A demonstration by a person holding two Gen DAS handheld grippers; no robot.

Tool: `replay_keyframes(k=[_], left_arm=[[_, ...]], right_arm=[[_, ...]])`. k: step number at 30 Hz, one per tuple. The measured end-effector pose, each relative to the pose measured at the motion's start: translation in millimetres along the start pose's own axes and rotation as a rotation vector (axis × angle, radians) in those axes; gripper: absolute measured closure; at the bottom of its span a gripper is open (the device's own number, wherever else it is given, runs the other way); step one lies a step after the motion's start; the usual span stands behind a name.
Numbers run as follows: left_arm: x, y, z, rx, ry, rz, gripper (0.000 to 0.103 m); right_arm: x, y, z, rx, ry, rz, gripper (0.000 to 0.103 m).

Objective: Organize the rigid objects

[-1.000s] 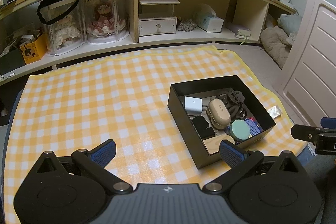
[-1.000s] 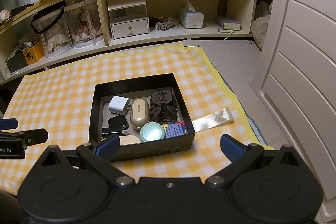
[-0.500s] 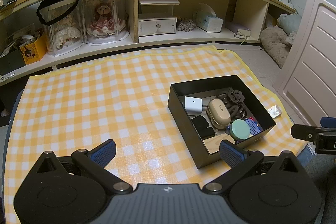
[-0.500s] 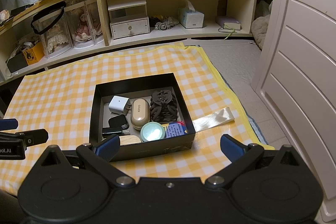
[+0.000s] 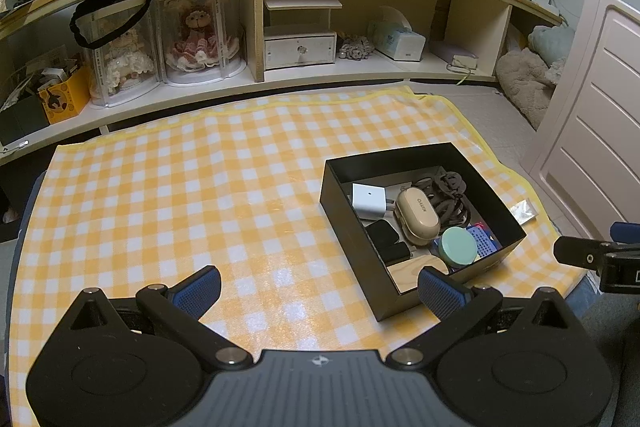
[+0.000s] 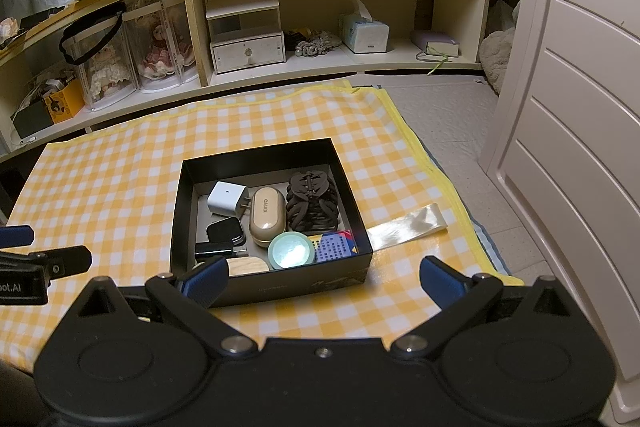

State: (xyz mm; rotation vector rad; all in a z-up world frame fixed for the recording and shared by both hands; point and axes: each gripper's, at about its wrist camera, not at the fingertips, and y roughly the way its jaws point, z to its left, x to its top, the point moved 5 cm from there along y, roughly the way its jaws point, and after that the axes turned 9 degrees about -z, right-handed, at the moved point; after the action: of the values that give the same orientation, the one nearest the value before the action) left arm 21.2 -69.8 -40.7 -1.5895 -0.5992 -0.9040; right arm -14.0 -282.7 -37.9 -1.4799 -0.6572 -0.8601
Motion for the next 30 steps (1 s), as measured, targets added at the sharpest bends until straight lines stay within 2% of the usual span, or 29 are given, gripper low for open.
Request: replay_keyframes(k=[30], left_arm=[[-1.7,1.0,1.7,0.007,0.007,0.000,0.000]], right_arm=[[-0.7,0.1,0.6,0.002,0.001,0.002,0.000]])
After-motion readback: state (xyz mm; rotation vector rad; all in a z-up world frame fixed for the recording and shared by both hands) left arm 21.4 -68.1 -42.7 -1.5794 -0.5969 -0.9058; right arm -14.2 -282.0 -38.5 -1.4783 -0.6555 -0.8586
